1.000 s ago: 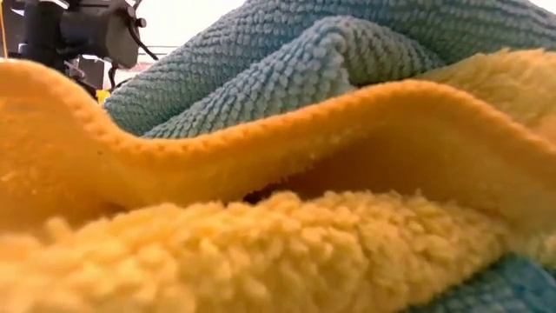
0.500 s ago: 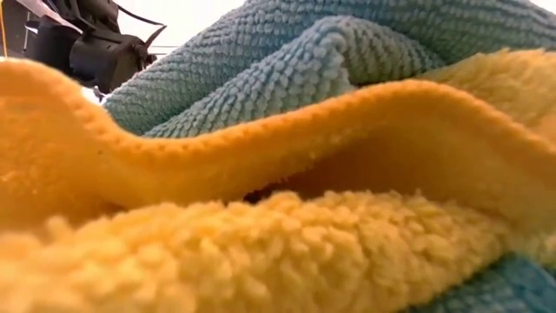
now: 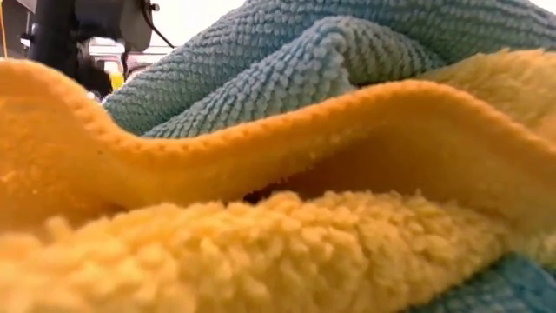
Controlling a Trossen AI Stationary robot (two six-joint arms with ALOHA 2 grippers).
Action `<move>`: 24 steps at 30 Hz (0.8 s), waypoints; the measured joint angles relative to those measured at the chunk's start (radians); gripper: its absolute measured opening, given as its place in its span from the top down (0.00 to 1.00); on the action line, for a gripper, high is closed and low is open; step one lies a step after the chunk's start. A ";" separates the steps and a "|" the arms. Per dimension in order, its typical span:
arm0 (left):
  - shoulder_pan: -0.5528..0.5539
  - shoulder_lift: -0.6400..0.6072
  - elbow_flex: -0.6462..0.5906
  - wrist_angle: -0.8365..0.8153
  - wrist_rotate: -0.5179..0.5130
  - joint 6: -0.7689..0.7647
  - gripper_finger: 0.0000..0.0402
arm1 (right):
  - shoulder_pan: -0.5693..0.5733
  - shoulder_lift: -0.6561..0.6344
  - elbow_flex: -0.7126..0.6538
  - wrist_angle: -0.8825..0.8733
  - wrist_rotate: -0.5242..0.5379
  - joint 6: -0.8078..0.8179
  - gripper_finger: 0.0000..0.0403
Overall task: Sort microfiber towel by color & place in baskets
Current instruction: Put the yellow microfiber cloth into the top transparent bin
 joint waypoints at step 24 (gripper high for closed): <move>-0.105 -0.676 0.101 0.227 -0.227 -0.104 0.65 | 0.073 0.000 0.000 -0.450 0.022 0.679 0.69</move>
